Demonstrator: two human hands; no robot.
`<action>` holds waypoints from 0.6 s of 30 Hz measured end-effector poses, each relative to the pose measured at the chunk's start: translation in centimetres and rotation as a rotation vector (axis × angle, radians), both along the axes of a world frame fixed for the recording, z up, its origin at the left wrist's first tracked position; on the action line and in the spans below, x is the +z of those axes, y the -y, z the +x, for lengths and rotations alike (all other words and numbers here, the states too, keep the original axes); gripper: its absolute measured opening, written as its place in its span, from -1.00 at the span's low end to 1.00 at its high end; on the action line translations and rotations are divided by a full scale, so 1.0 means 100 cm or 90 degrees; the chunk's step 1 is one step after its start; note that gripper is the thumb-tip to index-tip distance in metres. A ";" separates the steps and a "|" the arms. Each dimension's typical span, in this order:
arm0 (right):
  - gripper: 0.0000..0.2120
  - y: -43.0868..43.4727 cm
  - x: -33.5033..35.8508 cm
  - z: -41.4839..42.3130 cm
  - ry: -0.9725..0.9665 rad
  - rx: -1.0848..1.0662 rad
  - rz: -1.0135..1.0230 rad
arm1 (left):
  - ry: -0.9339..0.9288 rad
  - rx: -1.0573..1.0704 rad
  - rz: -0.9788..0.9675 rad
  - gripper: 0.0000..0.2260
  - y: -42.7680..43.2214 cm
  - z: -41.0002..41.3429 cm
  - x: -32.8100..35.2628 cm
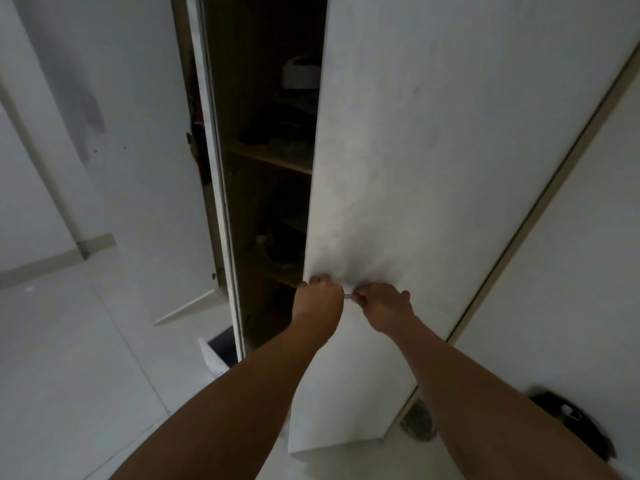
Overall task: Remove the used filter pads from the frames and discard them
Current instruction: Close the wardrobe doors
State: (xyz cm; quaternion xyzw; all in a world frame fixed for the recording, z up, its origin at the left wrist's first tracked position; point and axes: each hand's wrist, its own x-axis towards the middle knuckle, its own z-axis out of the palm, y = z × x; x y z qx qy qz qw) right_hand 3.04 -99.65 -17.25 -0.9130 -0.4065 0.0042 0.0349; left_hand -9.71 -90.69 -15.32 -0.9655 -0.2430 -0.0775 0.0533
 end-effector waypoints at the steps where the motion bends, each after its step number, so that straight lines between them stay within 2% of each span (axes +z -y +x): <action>1: -0.68 -0.013 0.000 0.004 0.000 -0.025 -0.001 | -0.018 -0.006 0.005 -0.90 -0.015 0.008 0.002; 5: -0.69 -0.047 -0.002 0.018 0.011 -0.070 0.042 | -0.063 -0.059 0.009 -0.87 -0.058 0.045 0.006; 8: -0.70 -0.067 -0.003 0.041 -0.053 -0.069 0.084 | -0.040 -0.121 -0.015 -0.93 -0.083 0.069 0.012; 10: -0.71 -0.074 0.000 0.055 -0.094 -0.062 0.110 | -0.028 -0.150 -0.011 -0.77 -0.094 0.083 0.011; 11: -0.71 -0.079 0.000 0.059 -0.102 -0.067 0.120 | 0.018 -0.164 0.020 -0.66 -0.099 0.091 0.007; 13: -0.69 -0.093 -0.003 0.069 -0.091 -0.098 0.136 | 0.057 -0.182 0.056 -0.60 -0.111 0.106 0.007; 16: -0.72 -0.108 -0.009 0.081 -0.096 -0.135 0.154 | 0.003 -0.181 0.040 -0.70 -0.118 0.121 0.008; 18: -0.76 -0.118 -0.007 0.093 -0.088 -0.151 0.161 | 0.035 -0.188 0.050 -0.69 -0.126 0.131 0.006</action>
